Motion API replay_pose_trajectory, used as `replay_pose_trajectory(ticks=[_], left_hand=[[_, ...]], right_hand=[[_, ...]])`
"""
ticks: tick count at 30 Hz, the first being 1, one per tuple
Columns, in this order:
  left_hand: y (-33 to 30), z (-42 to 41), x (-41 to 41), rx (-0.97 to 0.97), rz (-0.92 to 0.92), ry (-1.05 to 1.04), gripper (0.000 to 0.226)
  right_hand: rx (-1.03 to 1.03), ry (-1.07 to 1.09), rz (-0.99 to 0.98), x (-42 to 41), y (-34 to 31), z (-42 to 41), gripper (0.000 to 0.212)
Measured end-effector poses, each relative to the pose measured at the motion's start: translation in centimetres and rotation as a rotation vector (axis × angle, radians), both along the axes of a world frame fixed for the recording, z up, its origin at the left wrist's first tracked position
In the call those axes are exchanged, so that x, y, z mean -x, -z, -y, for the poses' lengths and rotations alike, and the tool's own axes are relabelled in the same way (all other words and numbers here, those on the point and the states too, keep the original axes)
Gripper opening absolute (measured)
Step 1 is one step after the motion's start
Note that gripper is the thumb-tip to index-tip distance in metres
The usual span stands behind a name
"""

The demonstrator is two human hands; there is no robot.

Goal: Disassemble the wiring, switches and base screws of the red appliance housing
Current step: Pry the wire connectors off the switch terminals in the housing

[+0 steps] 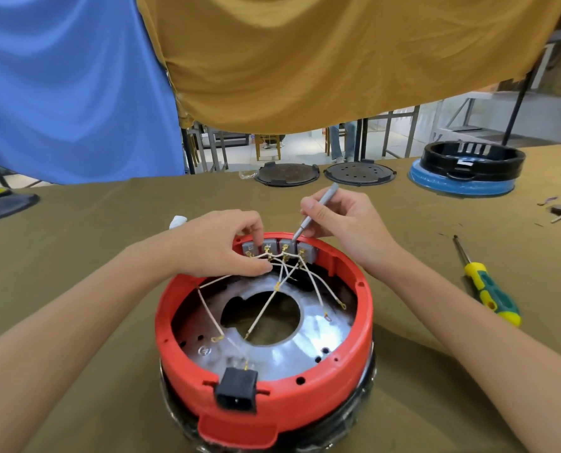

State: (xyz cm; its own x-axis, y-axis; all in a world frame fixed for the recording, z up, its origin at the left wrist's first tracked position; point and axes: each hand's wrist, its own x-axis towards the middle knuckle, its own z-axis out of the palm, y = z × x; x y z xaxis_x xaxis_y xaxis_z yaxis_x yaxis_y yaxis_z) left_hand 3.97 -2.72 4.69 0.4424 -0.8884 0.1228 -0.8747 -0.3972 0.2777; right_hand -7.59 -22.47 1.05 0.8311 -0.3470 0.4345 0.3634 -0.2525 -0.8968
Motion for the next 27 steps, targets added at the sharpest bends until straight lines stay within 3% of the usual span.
replay_pose_trajectory(ticks=[7,13,18,27], left_hand=[[1.0,1.6,-0.4,0.176,-0.104,0.187,0.017],[2.2,1.9,-1.0,0.208,-0.099,0.155,0.024],[2.2,2.0,-1.1,0.205,-0.136,0.168,0.008],[2.0,1.9,-1.0,0.225,-0.151,0.173,0.006]], right_hand=[[0.070,0.039,0.093,-0.2,0.2,-0.3,0.010],[0.152,0.069,0.097,-0.3,0.4,0.0,0.014],[0.222,0.082,0.086,-0.1,0.3,0.0,0.013],[0.433,0.145,0.082,0.6,-0.5,-0.8,0.017]])
